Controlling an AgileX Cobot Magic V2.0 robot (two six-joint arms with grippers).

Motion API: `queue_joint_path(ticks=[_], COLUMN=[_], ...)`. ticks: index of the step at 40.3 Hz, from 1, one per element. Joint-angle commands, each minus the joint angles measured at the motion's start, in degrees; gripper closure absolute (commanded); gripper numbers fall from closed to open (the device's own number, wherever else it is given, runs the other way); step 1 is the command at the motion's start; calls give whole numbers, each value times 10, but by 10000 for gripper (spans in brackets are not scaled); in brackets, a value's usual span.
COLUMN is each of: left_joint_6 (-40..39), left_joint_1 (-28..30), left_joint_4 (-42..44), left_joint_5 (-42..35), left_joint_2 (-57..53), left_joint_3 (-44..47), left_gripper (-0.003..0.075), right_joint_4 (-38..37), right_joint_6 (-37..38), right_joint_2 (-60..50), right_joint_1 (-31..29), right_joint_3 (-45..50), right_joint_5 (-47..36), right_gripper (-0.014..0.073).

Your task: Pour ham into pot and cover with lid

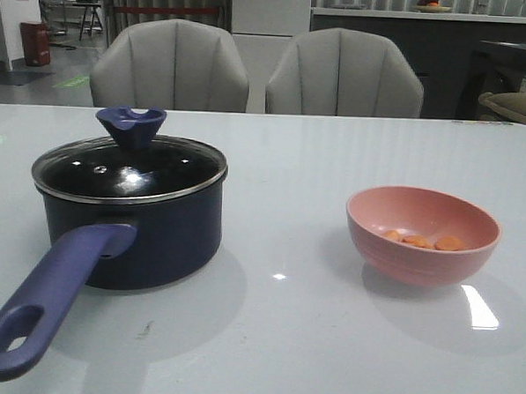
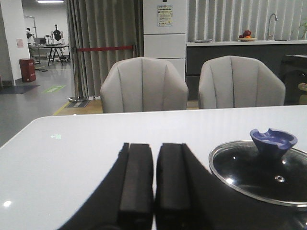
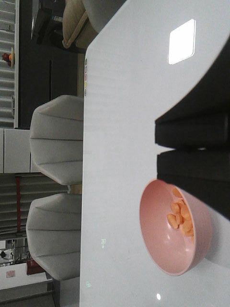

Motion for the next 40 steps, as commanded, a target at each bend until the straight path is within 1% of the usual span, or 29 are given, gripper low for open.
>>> queue_joint_path(ticks=[1,3,5,8,14,22,25,29,40], left_joint_6=[-1,-1,-1,-1,-1,-1,-1,-1,-1], left_joint_1=[-4,-4,-4,-4,-4,-4,-4,-4,-4], left_joint_4=[-30,-52,-55,-55,-56,-52,-54,-81,-81], left_joint_5=[-113,-144,-159,-147,-15,109,149,157,150], left_joint_2=[-11,-11,-11,-6,26,112,146,182,255], left_joint_3=[11,9,2,-18,-94,-201,-224,-231,-227], left_gripper=[607,607,607,607,607,607,607,607,607], right_joint_4=[-4,-4,-4,-4,-4,-4,-4,-4,-4], right_joint_6=[-5,-5,-5,-5,-5,-5,-5,-5,-5], right_joint_2=[-11,-11,-11,-11,-11,-11,-11,-11,-11], right_joint_1=[-4,-4,-4,-4,-4,-4,-4,-4,-4], right_joint_3=[-3,-3,-3,-3,-3,-3,-3,-3,-3], right_joint_5=[-48,-48,-48,-48,-48,-48,-48,-48,-48], right_gripper=[456,456,456,456,456,456,456,456,456])
